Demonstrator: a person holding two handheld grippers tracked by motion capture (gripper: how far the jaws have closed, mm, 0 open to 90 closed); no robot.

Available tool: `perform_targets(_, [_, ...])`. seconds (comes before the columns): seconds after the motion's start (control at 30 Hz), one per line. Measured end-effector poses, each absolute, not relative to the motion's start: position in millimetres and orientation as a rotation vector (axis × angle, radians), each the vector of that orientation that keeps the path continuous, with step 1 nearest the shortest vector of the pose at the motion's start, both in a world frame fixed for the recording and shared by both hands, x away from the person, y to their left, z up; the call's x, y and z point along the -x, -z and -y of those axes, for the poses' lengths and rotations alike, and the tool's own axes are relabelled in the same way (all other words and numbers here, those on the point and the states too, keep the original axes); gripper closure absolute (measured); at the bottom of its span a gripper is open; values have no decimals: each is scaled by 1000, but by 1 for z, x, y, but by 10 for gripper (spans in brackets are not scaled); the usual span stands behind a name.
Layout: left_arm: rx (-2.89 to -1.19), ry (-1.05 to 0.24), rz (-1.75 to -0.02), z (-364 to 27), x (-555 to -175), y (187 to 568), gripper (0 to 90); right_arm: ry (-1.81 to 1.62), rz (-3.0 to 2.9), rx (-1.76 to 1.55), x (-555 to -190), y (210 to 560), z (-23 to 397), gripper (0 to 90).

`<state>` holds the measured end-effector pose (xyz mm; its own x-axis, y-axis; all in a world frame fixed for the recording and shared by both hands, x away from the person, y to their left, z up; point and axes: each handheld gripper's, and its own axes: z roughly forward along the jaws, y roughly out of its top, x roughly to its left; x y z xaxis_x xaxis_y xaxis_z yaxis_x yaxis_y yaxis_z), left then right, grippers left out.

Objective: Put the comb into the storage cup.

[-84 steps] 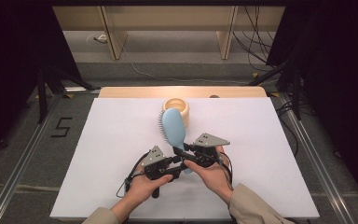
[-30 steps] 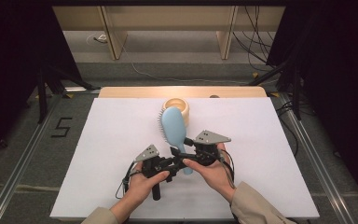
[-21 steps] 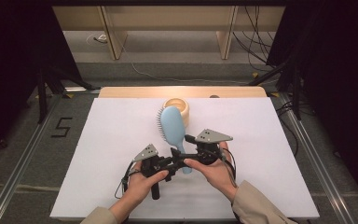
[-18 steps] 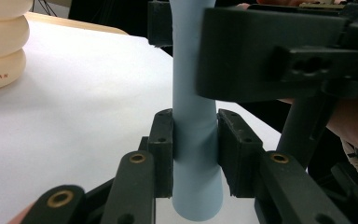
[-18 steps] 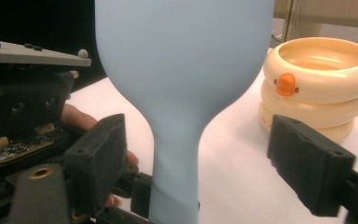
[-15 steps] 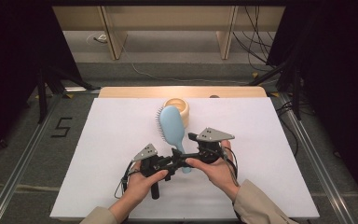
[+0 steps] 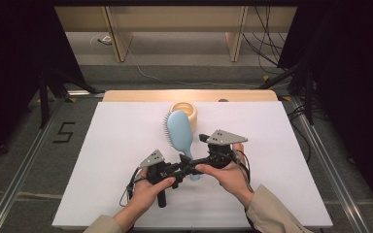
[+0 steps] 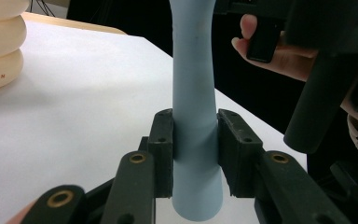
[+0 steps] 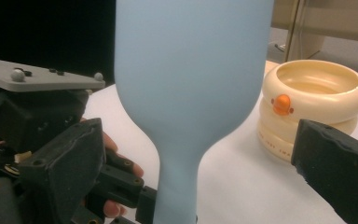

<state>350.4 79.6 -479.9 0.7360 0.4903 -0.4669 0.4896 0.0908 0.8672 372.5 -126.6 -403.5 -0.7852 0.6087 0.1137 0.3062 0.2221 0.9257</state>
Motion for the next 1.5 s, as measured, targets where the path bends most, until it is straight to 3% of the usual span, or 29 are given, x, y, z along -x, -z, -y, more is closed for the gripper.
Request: perform_targets(1.5, [-1576,16,-786,-69,-343,483,675,-1676,-2165,-816,-389,361,116,3])
